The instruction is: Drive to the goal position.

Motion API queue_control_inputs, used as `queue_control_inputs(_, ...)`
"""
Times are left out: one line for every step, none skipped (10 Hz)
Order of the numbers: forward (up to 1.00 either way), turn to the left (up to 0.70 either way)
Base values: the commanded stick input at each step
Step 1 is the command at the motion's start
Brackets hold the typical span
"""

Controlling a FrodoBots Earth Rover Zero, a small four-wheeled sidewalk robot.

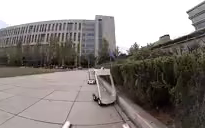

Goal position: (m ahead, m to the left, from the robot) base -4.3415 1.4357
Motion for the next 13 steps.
queue_control_inputs(0.06, 0.0)
queue_control_inputs(0.06, 0.0)
queue_control_inputs(0.06, 0.0)
queue_control_inputs(0.06, 0.0)
queue_control_inputs(0.06, 0.0)
queue_control_inputs(0.06, 0.0)
queue_control_inputs(0.06, 0.0)
queue_control_inputs(0.06, 0.0)
queue_control_inputs(0.06, 0.0)
queue_control_inputs(0.06, 0.0)
queue_control_inputs(0.06, 0.0)
queue_control_inputs(0.06, 0.0)
queue_control_inputs(0.06, 0.0)
